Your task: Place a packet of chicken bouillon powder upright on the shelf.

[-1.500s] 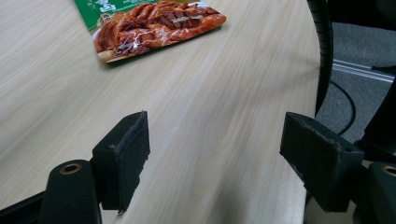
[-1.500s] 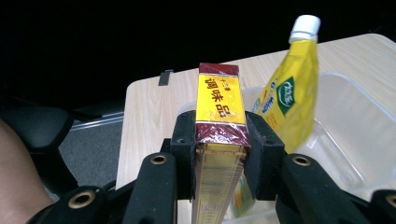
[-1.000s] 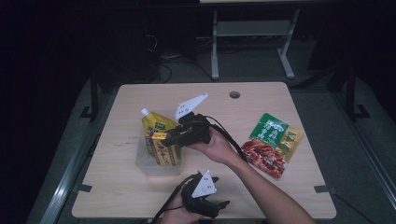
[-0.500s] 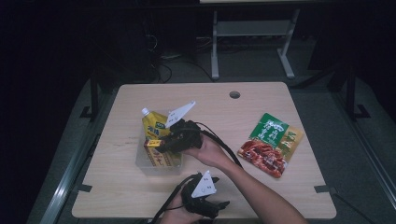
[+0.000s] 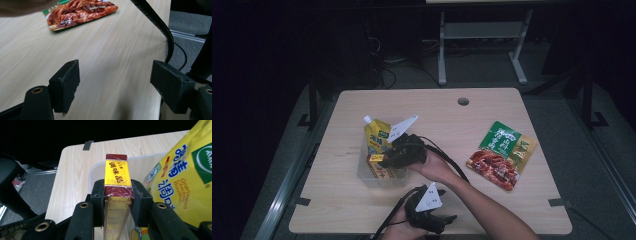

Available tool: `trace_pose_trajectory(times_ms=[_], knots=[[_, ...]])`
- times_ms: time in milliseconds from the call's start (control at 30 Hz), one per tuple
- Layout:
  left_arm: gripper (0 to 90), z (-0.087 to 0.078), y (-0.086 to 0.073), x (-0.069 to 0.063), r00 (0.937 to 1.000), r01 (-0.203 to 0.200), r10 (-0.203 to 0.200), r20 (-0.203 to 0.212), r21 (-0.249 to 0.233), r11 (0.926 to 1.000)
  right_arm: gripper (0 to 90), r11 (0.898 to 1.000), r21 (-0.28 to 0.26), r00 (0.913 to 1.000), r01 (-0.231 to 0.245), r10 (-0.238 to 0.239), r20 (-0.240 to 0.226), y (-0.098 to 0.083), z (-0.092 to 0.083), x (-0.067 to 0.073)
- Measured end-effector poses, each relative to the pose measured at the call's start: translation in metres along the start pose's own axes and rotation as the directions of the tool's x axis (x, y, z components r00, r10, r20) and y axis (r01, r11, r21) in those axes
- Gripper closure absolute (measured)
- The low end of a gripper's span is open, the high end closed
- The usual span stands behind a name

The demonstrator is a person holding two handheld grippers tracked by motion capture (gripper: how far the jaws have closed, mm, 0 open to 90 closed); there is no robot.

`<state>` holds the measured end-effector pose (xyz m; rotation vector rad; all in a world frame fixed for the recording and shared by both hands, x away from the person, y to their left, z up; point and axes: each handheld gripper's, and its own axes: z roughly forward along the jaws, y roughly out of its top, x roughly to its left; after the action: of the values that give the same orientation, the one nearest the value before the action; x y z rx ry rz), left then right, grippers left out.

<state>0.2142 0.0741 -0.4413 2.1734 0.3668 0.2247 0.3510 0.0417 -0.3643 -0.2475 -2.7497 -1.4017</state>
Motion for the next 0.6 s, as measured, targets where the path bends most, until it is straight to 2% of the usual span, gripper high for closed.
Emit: trace_pose_trajectory(times_ms=[167, 367, 533, 600], knots=[[23.0, 0.001, -0.0008, -0.0007, 0.9999, 0.011, -0.011, 0.0, -0.001, 0.9999, 66.2, 1.0, 0.022, 0.9997, 0.021, -0.021, 0.011, -0.0039, 0.005, 0.0022], [23.0, 0.0007, -0.0013, -0.0001, 0.9999, 0.011, -0.011, -0.003, 0.004, 0.9999, 65.1, 0.998, 0.056, 0.9995, 0.022, -0.023, 0.021, -0.0066, 0.0077, 0.0055], [23.1, 0.0012, -0.0012, -0.0002, 1.0, -0.003, 0.003, 0.001, 0.006, 1.0, 62.4, 0.999, 0.045, 0.9994, 0.02, -0.021, 0.026, -0.0077, 0.0043, 0.0051], [23.0, 0.0018, -0.0016, -0.0021, 0.9997, 0.023, -0.023, 0.002, 0.005, 0.9997, 61.2, 0.999, 0.039, 0.9995, 0.016, -0.017, 0.026, -0.0075, 0.0022, 0.0053]])
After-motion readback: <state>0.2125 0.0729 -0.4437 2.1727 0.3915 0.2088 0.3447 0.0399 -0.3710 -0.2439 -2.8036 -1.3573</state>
